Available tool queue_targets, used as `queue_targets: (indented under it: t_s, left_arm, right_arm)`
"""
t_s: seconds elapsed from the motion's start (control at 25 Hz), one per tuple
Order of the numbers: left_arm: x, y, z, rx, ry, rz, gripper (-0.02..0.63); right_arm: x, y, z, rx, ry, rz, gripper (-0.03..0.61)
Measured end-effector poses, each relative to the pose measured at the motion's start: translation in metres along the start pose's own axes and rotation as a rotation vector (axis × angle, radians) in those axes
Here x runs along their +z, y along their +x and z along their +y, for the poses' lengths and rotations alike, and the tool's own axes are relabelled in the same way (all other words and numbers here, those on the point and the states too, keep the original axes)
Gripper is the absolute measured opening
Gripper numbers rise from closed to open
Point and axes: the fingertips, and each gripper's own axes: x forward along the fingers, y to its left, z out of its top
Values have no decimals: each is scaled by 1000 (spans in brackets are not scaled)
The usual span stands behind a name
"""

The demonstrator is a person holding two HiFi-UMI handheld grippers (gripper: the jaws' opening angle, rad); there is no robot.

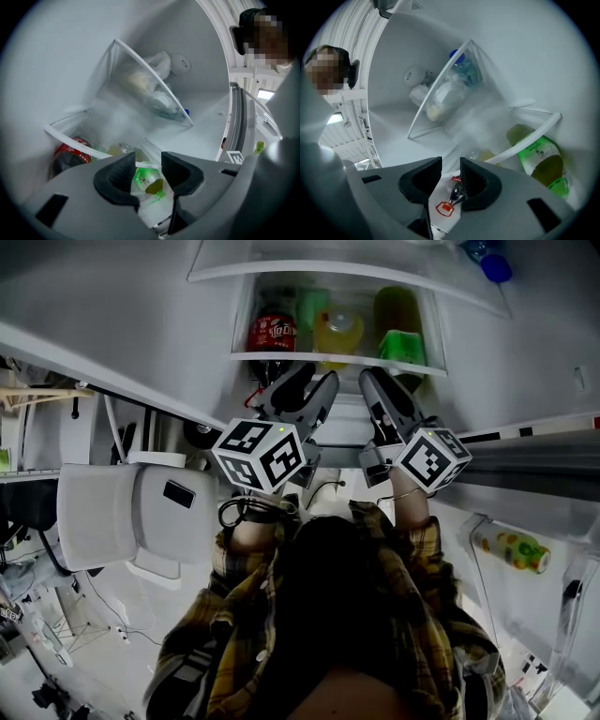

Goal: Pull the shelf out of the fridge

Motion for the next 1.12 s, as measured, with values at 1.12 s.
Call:
queue_targets:
  t_s: [1.12]
  left_arm:
    - [-7, 43, 59, 3, -353, 3, 170]
  right_arm:
    - [-16, 36, -50, -28, 380, -42, 115]
